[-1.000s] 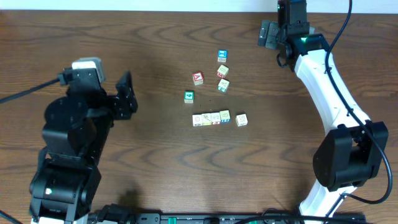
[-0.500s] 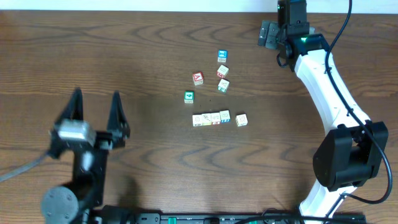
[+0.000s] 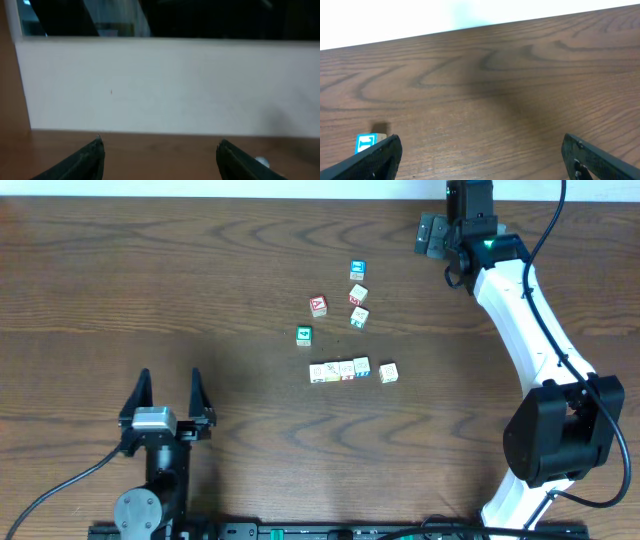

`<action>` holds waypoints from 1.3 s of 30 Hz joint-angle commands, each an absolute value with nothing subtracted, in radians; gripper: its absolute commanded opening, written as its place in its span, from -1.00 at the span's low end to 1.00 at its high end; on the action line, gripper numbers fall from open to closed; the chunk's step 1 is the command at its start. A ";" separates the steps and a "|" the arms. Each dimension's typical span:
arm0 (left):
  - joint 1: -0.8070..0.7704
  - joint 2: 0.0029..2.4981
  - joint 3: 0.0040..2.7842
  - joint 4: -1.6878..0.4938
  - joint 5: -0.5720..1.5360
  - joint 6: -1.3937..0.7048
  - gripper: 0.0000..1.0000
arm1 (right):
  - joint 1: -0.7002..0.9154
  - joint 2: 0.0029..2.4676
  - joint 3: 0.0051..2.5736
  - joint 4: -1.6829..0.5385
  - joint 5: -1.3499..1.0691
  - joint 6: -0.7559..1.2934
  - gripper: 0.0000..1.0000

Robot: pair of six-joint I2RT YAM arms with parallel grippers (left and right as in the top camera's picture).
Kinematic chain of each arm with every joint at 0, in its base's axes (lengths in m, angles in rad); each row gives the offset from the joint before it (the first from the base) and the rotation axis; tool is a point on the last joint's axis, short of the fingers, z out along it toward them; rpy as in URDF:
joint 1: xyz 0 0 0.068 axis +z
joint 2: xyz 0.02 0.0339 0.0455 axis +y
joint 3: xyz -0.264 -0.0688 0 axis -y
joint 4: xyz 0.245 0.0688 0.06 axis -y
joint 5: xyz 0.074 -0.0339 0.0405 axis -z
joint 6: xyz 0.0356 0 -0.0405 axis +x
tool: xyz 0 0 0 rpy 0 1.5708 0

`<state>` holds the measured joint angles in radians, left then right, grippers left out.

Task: Lift 5 blocks

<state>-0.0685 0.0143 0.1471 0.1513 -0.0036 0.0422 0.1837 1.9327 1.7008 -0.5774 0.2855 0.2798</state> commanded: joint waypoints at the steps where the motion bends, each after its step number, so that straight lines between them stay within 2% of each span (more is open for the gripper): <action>1: -0.058 0.001 0.109 0.130 -0.016 0.041 0.45 | 0.178 1.923 1.716 -0.576 0.298 0.272 0.99; 7: -0.035 0.001 0.060 0.015 -0.016 0.023 0.44 | 0.178 1.923 1.716 -0.576 0.298 0.272 0.98; 13: -0.035 0.001 0.004 -0.078 -0.016 -0.085 0.44 | 0.178 1.923 1.716 -0.576 0.298 0.272 0.98; 39: -0.035 0.004 0.004 -0.074 -0.012 -0.084 0.45 | 0.179 1.894 1.716 -0.606 0.281 0.272 0.98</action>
